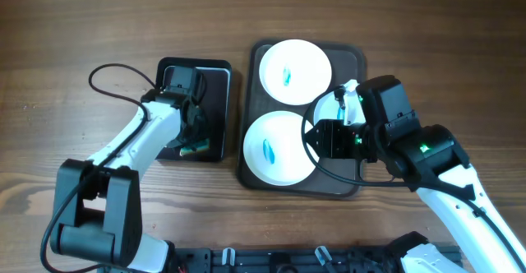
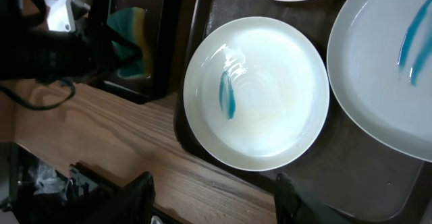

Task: Clean dirty plates on tray and stack at the side
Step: 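Reach left gripper to the green sponge and right gripper to the right plate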

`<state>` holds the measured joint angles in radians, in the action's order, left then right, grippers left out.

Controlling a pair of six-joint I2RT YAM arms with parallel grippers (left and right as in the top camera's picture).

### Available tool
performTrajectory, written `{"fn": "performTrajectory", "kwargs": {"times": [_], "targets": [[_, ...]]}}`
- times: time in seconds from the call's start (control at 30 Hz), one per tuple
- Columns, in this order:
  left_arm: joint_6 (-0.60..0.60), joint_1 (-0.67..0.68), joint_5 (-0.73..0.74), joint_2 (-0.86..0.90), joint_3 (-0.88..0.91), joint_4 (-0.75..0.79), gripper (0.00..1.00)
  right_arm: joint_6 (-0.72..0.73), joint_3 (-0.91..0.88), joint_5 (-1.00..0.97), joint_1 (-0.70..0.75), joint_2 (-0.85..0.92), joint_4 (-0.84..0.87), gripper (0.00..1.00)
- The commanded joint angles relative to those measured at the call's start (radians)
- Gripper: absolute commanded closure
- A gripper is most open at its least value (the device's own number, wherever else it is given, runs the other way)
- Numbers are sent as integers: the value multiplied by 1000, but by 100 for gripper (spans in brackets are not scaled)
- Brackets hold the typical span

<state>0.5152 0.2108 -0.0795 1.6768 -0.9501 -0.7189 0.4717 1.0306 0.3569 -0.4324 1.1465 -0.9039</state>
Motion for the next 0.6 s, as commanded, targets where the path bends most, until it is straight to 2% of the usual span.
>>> {"fn": "performTrajectory", "kwargs": {"times": [0.0, 0.03, 0.13, 0.23, 0.33, 0.47, 0.57], "targets": [[14, 2, -37, 13, 74, 40, 93, 14, -8, -21, -6, 2, 6, 43], [14, 2, -38, 13, 76, 48, 96, 24, -8, -21, -6, 2, 6, 43], [13, 1, -37, 10, 58, 40, 96, 29, -8, -21, -6, 2, 7, 43], [4, 1, -37, 10, -37, -70, 94, 29, -8, -21, -6, 2, 6, 45], [-37, 1, -39, 10, -113, -142, 65, 29, -8, -21, -6, 2, 6, 45], [-43, -3, -132, 10, -152, -156, 48, 29, -8, -22, -6, 2, 7, 45], [-44, -16, -179, 14, -145, -105, 46, 29, -8, -22, -6, 2, 14, 45]]}}
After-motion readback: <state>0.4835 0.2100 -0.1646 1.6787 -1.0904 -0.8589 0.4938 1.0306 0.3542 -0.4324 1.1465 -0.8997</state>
